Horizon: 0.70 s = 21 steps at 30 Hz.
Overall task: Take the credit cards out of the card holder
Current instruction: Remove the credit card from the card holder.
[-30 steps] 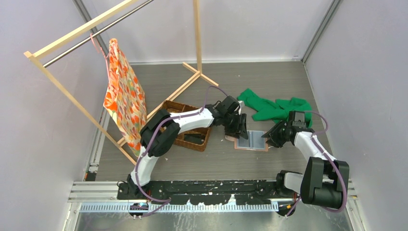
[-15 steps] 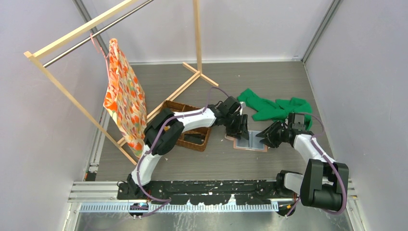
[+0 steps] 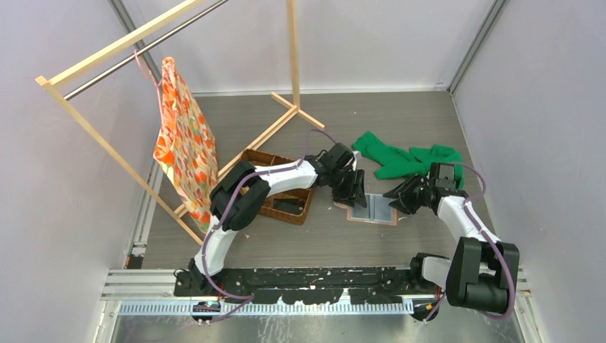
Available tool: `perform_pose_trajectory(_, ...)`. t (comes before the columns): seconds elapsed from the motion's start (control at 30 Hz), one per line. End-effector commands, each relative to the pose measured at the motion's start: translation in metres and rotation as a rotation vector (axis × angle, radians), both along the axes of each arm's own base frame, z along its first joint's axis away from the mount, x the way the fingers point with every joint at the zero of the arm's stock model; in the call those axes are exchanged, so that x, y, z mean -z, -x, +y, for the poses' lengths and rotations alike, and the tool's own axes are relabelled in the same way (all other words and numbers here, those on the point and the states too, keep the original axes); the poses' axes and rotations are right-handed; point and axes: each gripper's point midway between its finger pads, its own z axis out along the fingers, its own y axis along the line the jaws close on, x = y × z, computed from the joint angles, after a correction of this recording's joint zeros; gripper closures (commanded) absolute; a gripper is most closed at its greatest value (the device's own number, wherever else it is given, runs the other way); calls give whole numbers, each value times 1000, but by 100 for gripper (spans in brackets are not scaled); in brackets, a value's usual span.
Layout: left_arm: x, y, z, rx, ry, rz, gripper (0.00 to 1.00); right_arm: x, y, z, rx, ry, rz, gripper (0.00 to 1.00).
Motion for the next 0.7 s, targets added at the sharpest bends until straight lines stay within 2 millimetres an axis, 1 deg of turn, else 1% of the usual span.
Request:
perform_pose_trajectory(0.0,-22,-13,8,-11,47,-36,48,5,-11,-16,25,81,17,58)
perform_pose_trajectory(0.17,-14,-14,11,-20,38,-26,49,16,-13,-24,32,130,54,58)
perform_pose_trajectory(0.43,-1,-15,17,-27,22,-3,49,30,-7,-26,35,137,85,55)
perform_pose_trajectory(0.67,2,-13,16,-24,30,7,49,36,-2,-12,12,58,81,55)
